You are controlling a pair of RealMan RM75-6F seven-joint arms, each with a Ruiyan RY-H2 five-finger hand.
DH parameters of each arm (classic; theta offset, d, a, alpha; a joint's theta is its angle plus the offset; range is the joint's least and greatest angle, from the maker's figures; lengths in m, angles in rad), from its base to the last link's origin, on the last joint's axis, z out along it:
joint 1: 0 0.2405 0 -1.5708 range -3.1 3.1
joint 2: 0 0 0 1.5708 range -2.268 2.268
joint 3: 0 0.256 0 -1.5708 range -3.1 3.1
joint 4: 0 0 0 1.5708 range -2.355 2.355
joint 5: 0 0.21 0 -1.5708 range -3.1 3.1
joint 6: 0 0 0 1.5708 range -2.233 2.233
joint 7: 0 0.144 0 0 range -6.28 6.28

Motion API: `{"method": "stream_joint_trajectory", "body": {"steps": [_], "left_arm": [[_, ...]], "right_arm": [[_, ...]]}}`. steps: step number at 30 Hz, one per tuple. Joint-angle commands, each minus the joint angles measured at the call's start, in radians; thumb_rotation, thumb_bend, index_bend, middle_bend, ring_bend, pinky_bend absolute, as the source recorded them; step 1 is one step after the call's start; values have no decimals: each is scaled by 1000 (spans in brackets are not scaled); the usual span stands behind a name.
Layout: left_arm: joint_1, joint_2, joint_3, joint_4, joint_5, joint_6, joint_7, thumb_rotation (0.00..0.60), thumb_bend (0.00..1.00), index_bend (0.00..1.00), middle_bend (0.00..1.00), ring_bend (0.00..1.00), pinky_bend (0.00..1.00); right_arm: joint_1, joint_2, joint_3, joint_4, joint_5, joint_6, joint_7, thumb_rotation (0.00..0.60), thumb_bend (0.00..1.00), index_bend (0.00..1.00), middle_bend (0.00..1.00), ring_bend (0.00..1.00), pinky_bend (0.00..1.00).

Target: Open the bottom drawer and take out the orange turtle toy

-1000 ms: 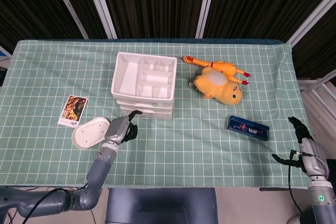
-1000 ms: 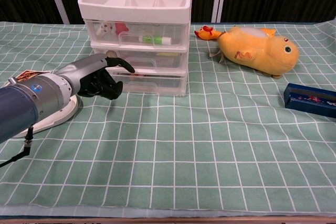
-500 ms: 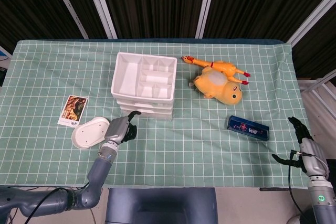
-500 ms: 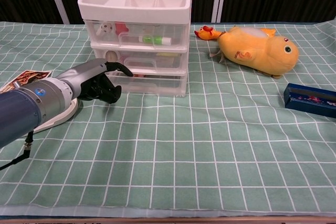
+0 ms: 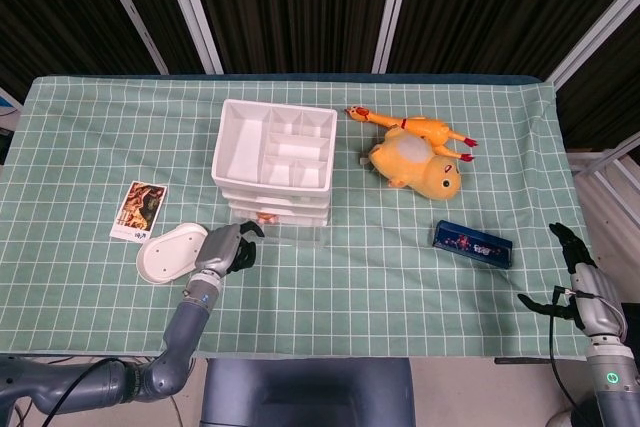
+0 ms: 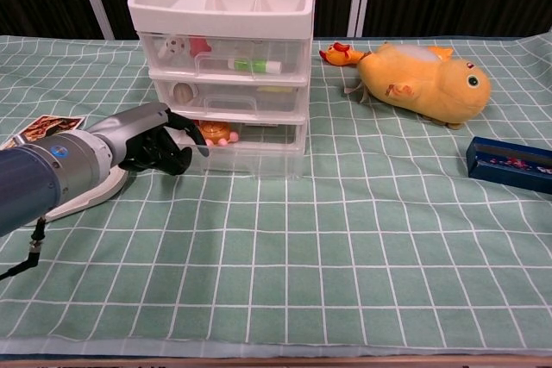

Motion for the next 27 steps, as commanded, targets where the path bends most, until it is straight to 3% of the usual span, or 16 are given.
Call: {"method": "stream_joint_trajectory", "body": {"steps": [1, 19, 27], "left_arm": [[8, 26, 11, -35, -4, 3, 13, 600, 620, 440, 921, 960, 1000], [86, 153, 105, -231, 41, 37, 7, 600, 614, 445, 920, 960, 1000], [93, 164, 112, -250, 102, 67, 18, 600, 370, 349, 926, 960, 1000]], "right_arm": [[0, 0, 0, 0, 0, 0, 0, 600, 95, 0, 0, 0, 185], [-1, 0, 1, -2, 2, 1, -1, 600, 95, 0, 0, 0, 185], [-1, 0, 1, -3, 1, 2, 0, 600, 96, 0, 0, 0, 185]]}}
